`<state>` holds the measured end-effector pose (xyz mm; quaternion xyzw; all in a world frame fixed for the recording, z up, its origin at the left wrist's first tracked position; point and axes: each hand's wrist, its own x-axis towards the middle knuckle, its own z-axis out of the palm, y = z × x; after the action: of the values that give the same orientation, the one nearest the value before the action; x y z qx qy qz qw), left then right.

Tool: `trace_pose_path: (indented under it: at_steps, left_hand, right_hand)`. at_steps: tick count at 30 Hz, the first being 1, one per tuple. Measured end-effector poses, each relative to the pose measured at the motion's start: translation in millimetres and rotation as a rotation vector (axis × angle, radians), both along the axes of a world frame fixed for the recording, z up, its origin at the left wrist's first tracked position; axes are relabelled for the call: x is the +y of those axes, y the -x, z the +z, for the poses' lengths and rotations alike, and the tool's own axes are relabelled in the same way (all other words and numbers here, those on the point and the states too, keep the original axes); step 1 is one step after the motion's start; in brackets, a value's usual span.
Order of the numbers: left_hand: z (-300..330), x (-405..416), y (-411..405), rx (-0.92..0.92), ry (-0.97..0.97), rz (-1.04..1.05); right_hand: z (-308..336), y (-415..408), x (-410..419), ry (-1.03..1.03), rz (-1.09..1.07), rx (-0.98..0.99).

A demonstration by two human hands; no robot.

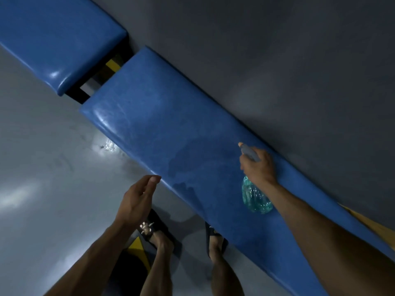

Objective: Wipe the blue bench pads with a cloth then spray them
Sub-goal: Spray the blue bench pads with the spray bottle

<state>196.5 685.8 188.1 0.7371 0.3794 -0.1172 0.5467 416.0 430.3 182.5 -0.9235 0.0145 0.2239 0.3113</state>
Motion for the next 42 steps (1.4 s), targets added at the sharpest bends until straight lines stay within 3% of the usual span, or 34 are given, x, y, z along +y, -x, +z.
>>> trace_pose_path:
  at_steps: [3, 9, 14, 23, 30, 35, 39, 42]
  left_hand:
    - [4, 15, 5, -0.011, 0.012, -0.005]
    - [4, 56, 23, -0.007, 0.030, 0.010]
    - [3, 94, 40, -0.004, 0.031, 0.034]
    - [2, 133, 48, -0.017, 0.008, 0.019]
    - [4, 149, 33, -0.011, 0.007, 0.012]
    - [5, 164, 16, -0.003, 0.002, 0.007]
    - [5, 174, 4, 0.004, 0.003, 0.031]
    - [6, 182, -5, 0.025, 0.001, 0.045]
  right_hand:
    - [3, 30, 21, 0.041, 0.087, -0.009]
    - [5, 124, 78, -0.093, 0.339, 0.024]
    - [2, 159, 121, -0.100, 0.206, 0.085]
    - [5, 77, 149, -0.088, -0.082, -0.026]
    - [22, 2, 155, -0.017, -0.118, -0.074]
    - [16, 26, 168, 0.083, 0.070, -0.048]
    - [13, 75, 191, -0.057, 0.306, 0.032]
    - [8, 97, 208, -0.101, 0.351, 0.077]
